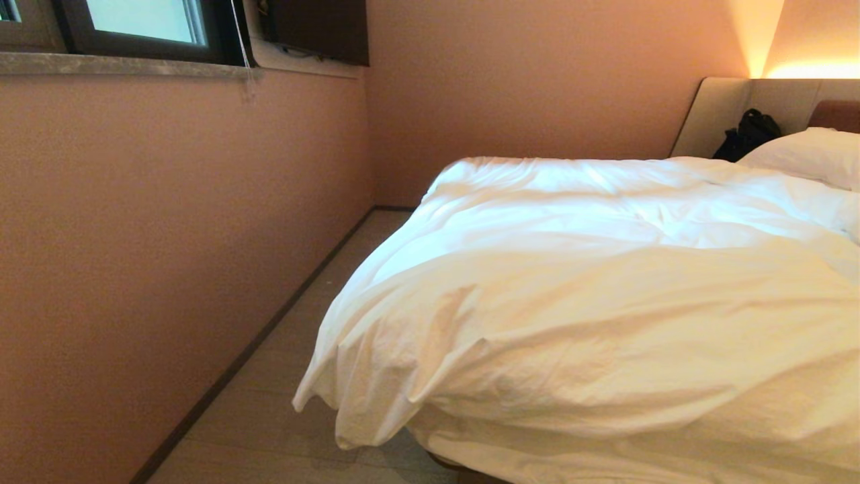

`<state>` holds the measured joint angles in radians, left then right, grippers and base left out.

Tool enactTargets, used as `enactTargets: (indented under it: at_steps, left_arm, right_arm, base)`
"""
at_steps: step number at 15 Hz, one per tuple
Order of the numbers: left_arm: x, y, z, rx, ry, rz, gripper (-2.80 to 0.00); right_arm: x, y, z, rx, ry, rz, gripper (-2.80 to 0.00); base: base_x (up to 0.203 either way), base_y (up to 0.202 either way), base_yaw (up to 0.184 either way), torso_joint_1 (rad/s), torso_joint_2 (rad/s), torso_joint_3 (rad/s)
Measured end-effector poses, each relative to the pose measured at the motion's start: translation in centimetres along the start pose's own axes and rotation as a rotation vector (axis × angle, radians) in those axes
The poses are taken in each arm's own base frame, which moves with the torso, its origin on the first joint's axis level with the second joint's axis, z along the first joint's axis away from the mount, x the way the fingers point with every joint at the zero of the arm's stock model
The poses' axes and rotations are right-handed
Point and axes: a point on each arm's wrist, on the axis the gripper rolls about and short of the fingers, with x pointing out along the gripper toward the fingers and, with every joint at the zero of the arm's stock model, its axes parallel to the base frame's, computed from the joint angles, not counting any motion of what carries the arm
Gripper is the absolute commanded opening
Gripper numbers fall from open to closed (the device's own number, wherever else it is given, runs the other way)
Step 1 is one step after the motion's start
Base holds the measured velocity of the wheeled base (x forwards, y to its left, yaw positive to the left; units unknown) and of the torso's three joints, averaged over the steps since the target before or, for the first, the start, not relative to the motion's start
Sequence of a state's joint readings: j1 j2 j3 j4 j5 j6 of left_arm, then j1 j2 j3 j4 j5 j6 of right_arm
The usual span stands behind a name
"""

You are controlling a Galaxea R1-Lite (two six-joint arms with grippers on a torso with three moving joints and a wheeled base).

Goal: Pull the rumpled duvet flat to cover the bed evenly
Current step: Flatten the corners of the folded blanket

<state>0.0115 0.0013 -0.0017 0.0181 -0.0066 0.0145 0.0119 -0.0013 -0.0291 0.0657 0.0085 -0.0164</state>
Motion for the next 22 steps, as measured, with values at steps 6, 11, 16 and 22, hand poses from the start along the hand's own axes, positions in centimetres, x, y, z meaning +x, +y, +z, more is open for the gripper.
enactTargets:
  at_steps: [6,11,16,22]
  left_arm:
    - [-1.0,-0.1,2.9,0.008,-0.056,-0.061,-2.8]
    - [0.7,-0.5,6.4,0.017,0.091,-0.253,-2.8]
    - [5.0,-0.7,7.6,0.138,0.288,-0.414,-2.8]
    - [11.9,-0.7,8.3,0.209,0.387,-0.456,-2.8]
  right_arm:
    - [0.0,0.0,0.0,0.0,0.0,0.0,-2.8]
    - [0.0,0.0,0.0,0.0,0.0,0.001,-2.8]
    - [0.0,0.0,0.0,0.0,0.0,0.0,-2.8]
    - [0.0,0.0,0.0,-0.001,0.0,0.001,-2.8]
  base:
    - [0.0,0.0,0.0,0.0,0.0,0.0]
    - [0.0,0.0,0.0,0.0,0.0,0.0]
    - [0.0,0.0,0.0,0.0,0.0,0.0]
    - [0.0,0.0,0.0,0.0,0.0,0.0]
